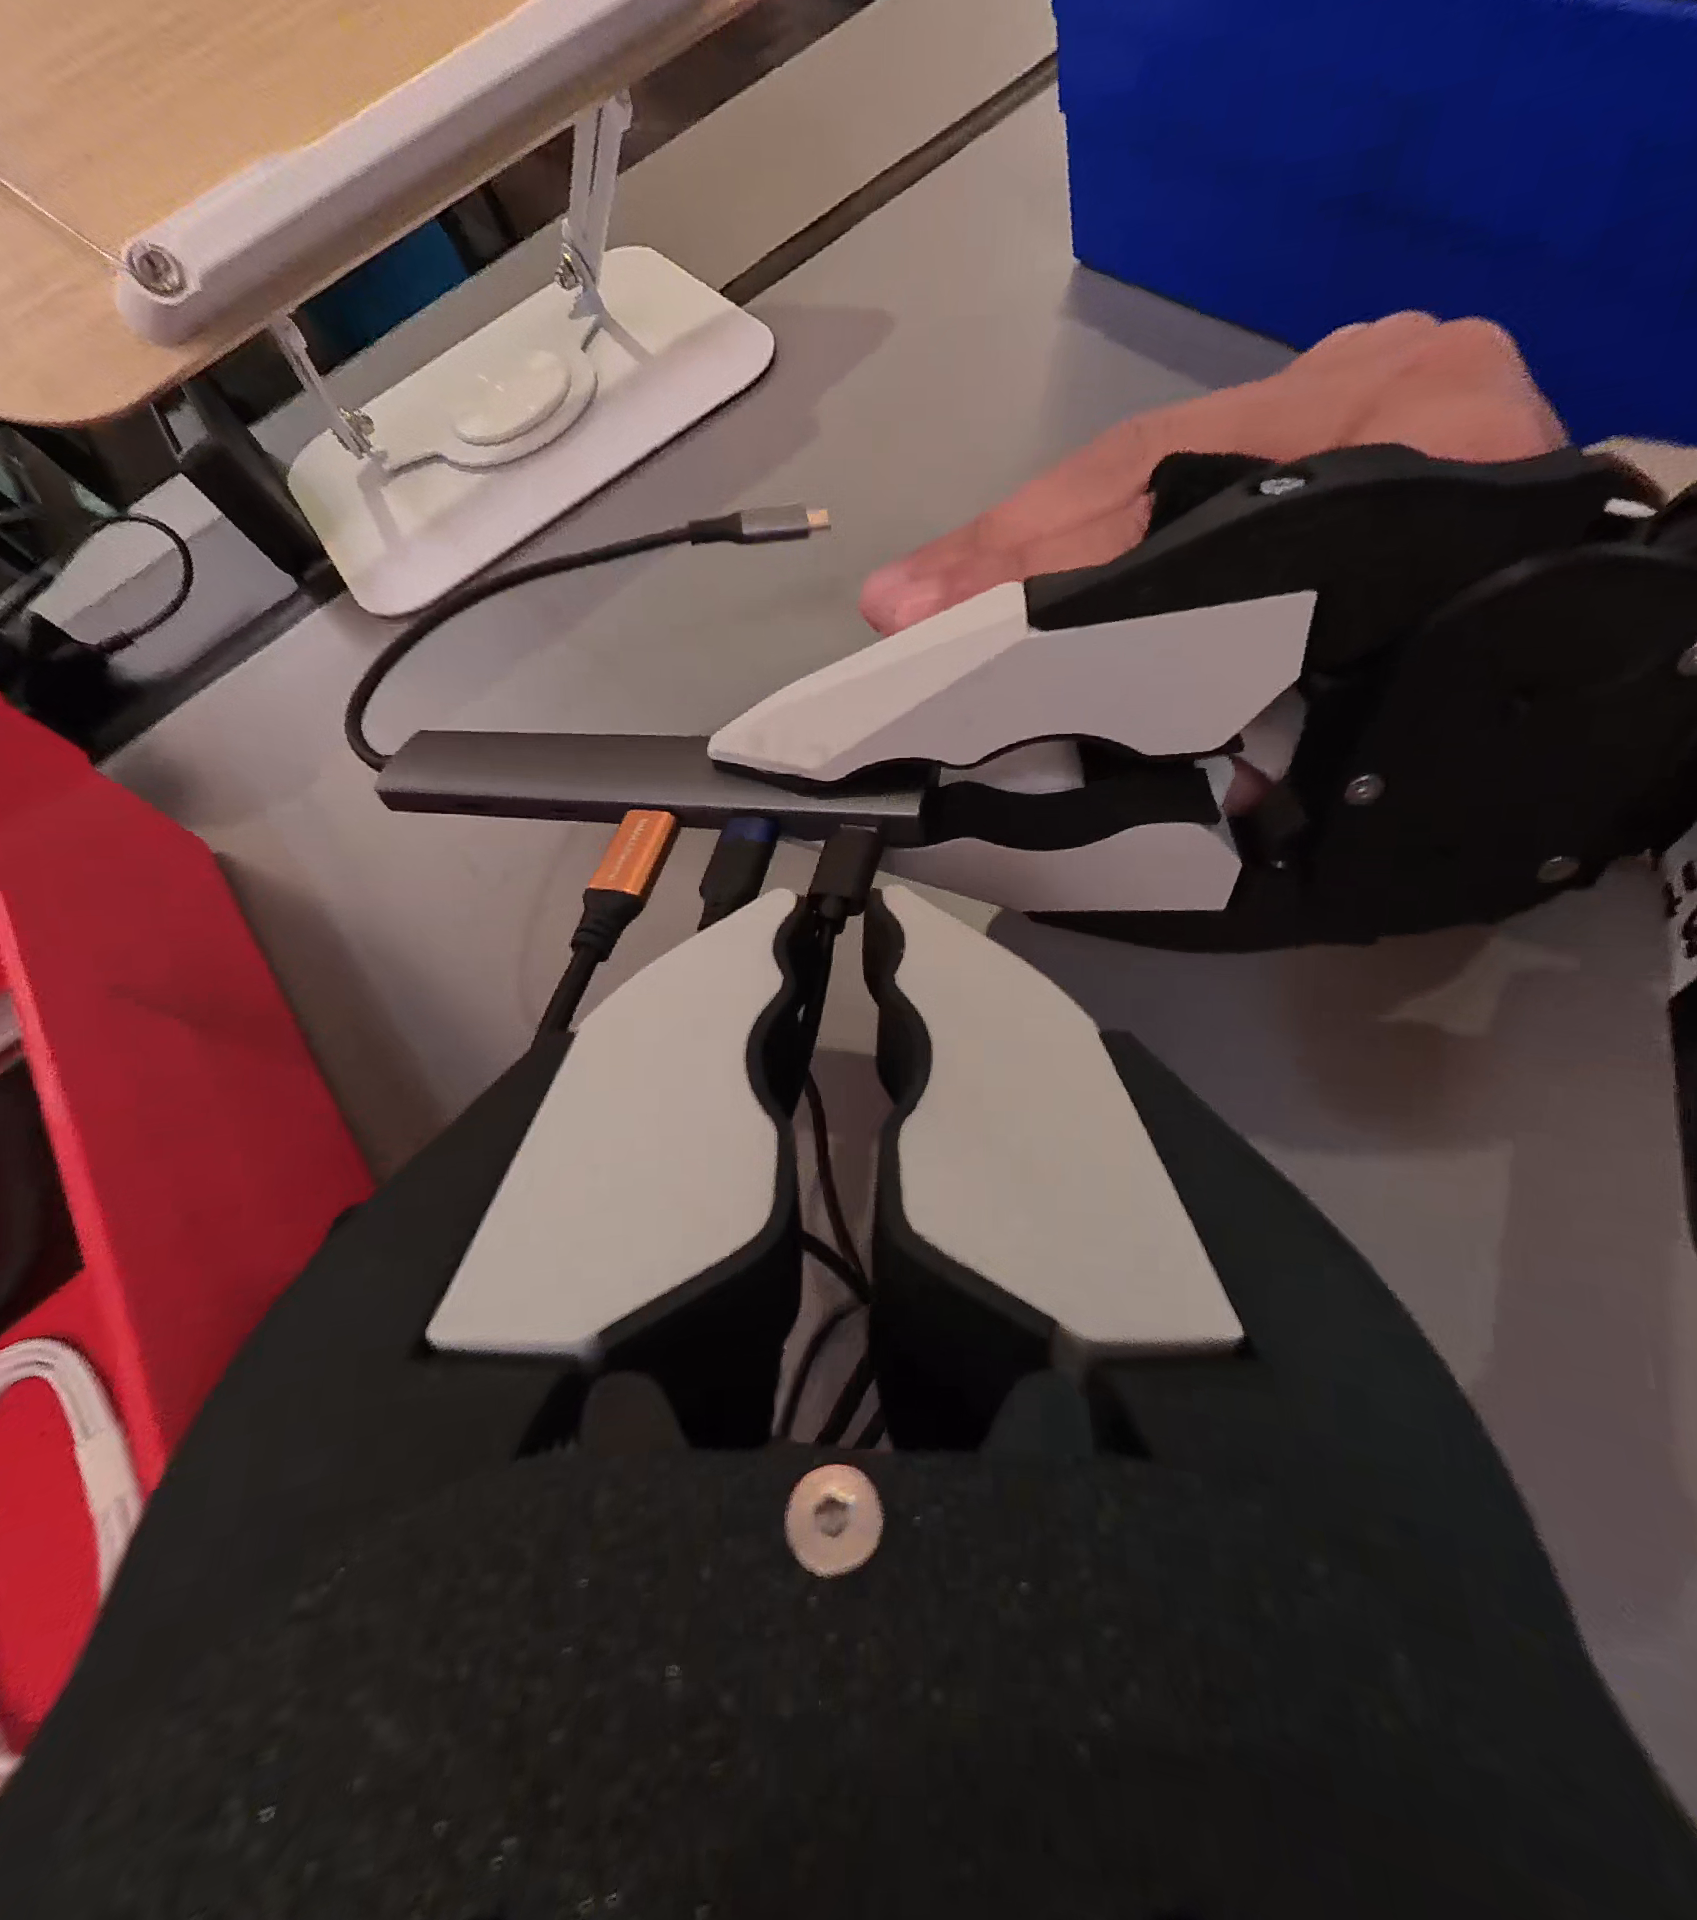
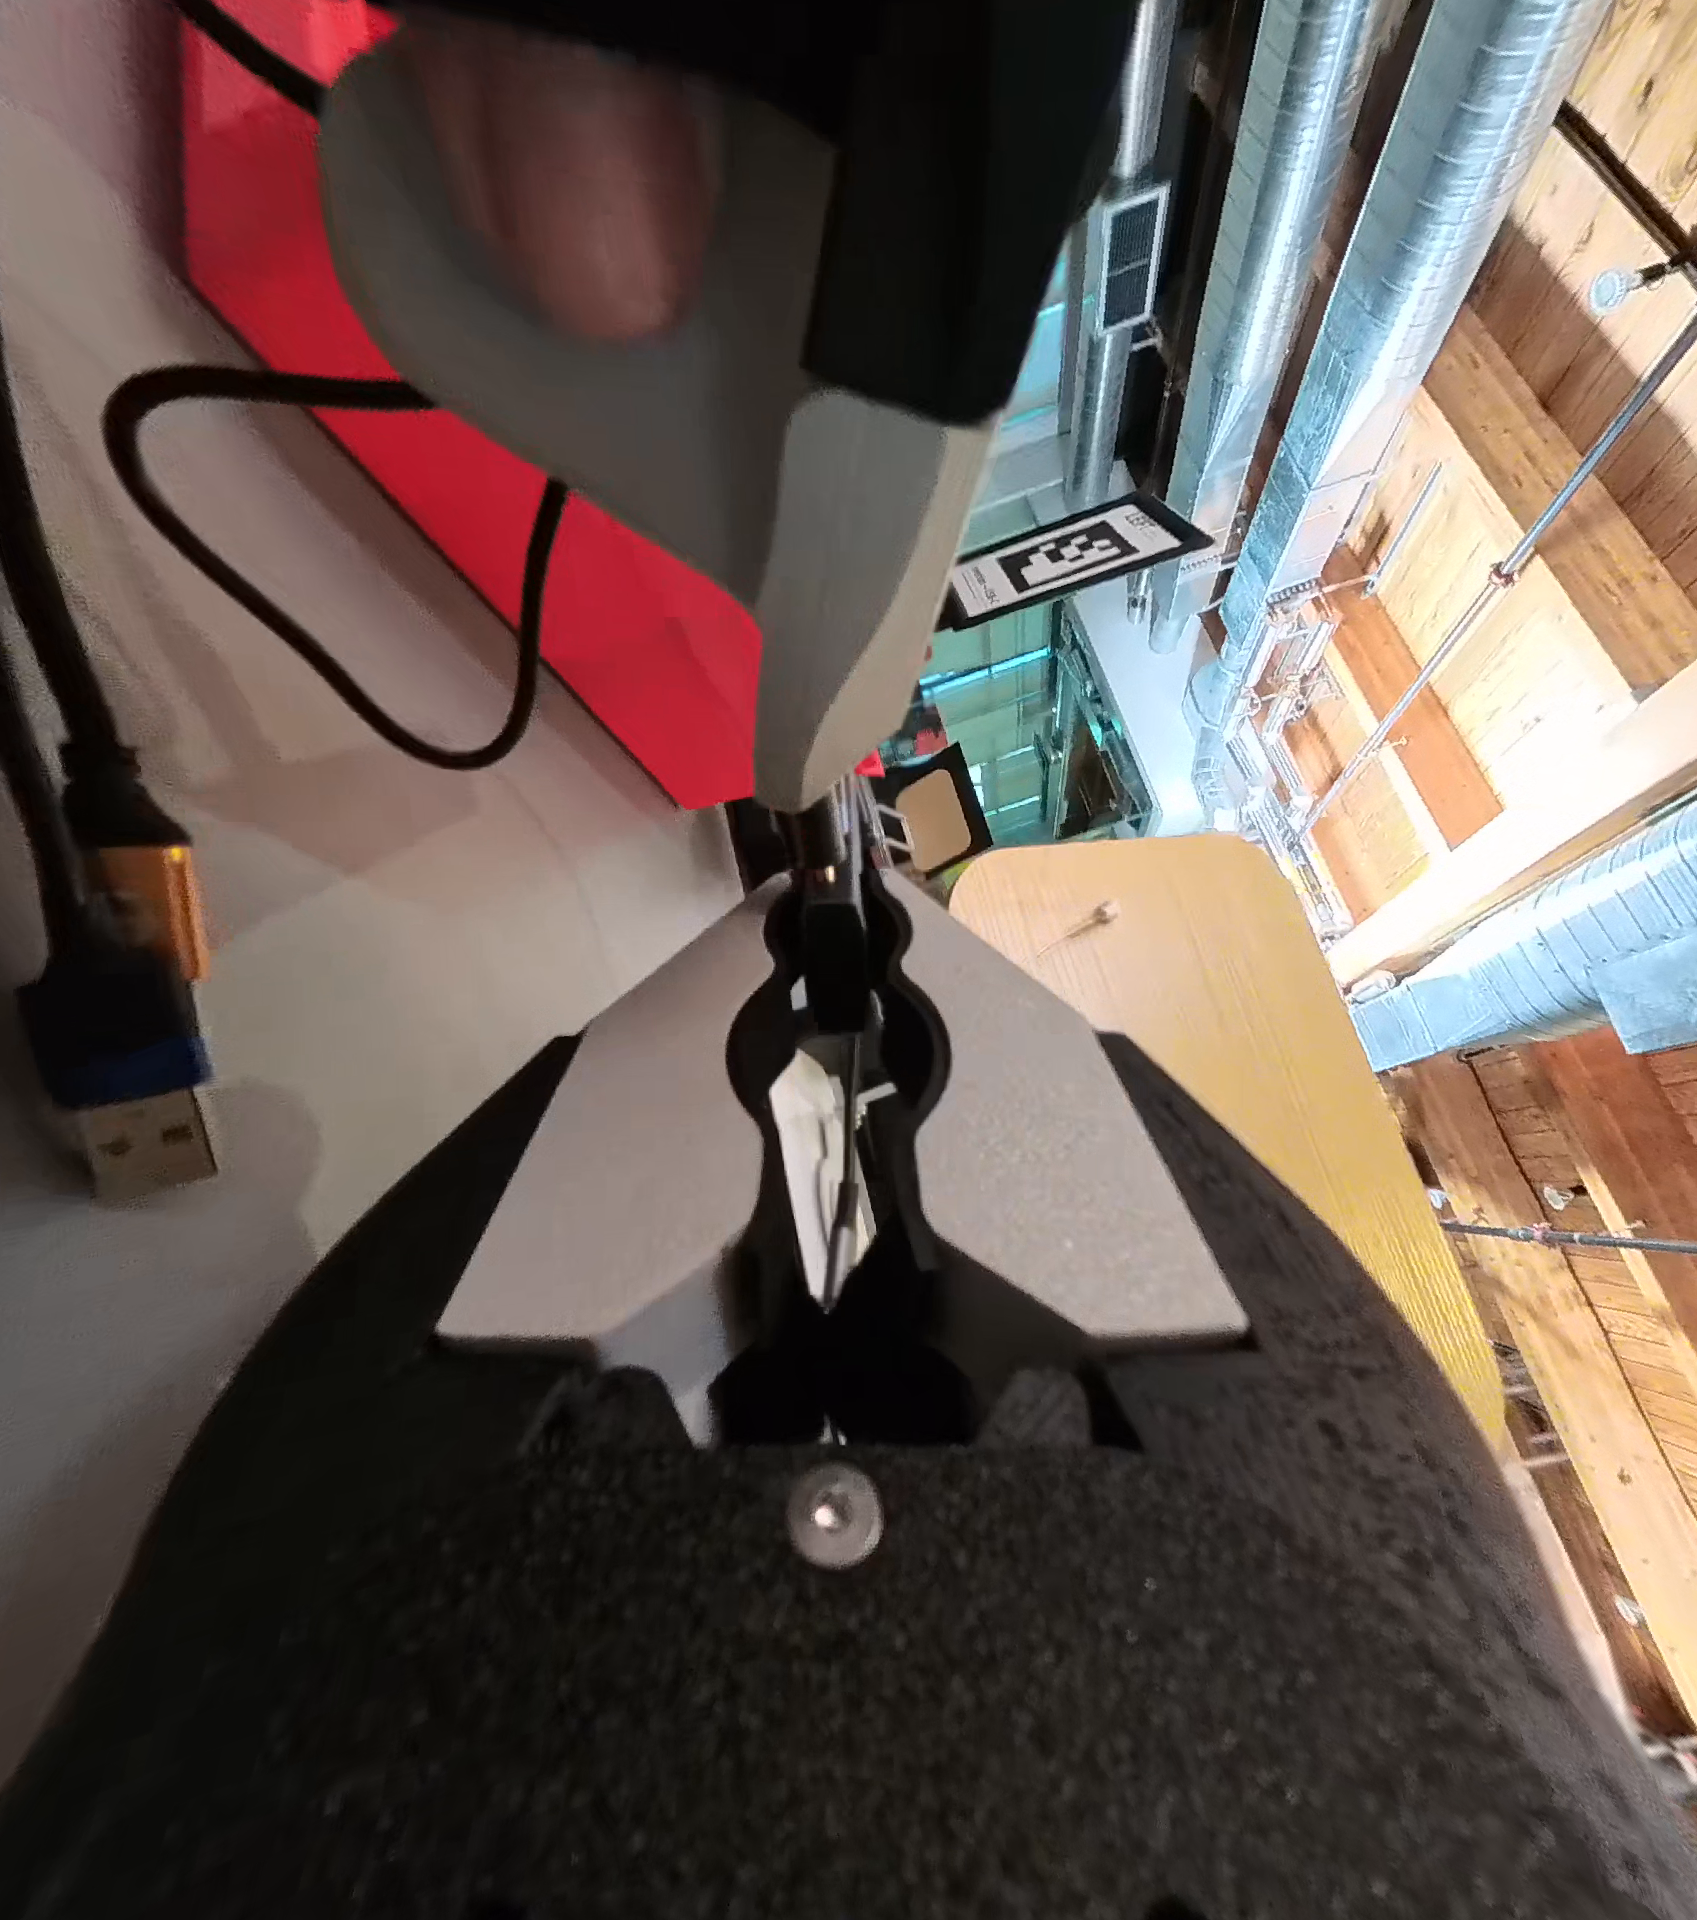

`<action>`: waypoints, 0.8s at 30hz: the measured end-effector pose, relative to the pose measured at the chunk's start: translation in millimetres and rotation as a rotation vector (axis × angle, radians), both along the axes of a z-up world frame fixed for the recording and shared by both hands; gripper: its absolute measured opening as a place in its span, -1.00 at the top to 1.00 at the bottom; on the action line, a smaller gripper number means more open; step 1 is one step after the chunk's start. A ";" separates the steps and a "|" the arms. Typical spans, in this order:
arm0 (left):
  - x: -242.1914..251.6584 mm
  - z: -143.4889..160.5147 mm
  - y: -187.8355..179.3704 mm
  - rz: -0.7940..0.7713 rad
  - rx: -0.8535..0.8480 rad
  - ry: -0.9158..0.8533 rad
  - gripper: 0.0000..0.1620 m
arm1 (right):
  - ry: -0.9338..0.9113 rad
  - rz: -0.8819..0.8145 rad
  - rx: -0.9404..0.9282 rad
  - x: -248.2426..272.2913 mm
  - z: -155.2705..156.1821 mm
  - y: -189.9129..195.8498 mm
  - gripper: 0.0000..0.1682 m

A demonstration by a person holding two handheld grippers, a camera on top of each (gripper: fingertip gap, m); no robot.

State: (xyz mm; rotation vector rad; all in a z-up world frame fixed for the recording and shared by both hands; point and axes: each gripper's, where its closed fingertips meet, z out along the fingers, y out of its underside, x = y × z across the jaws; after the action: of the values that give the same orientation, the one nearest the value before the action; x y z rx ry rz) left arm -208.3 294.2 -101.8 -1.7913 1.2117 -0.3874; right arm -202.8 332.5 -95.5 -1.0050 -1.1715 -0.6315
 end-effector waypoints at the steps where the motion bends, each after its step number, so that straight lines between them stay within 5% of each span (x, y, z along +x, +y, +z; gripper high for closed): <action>1: 0.5 -0.8 1.9 -0.002 0.039 0.021 0.89 | -0.011 -0.013 0.003 0.6 -0.7 1.6 0.91; 13: -6.5 -12.7 18.5 0.036 0.012 0.020 0.91 | -0.030 -0.042 -0.033 4.8 -17.2 11.3 0.80; 24: -7.2 -12.9 19.4 0.000 -0.052 -0.033 0.90 | -0.103 -0.067 0.010 6.7 -10.7 8.3 0.92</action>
State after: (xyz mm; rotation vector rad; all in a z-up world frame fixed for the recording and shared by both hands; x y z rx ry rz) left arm -215.5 313.6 -114.7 -1.8221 1.1885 -0.4497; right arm -196.1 340.7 -106.1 -1.0162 -1.2271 -0.7490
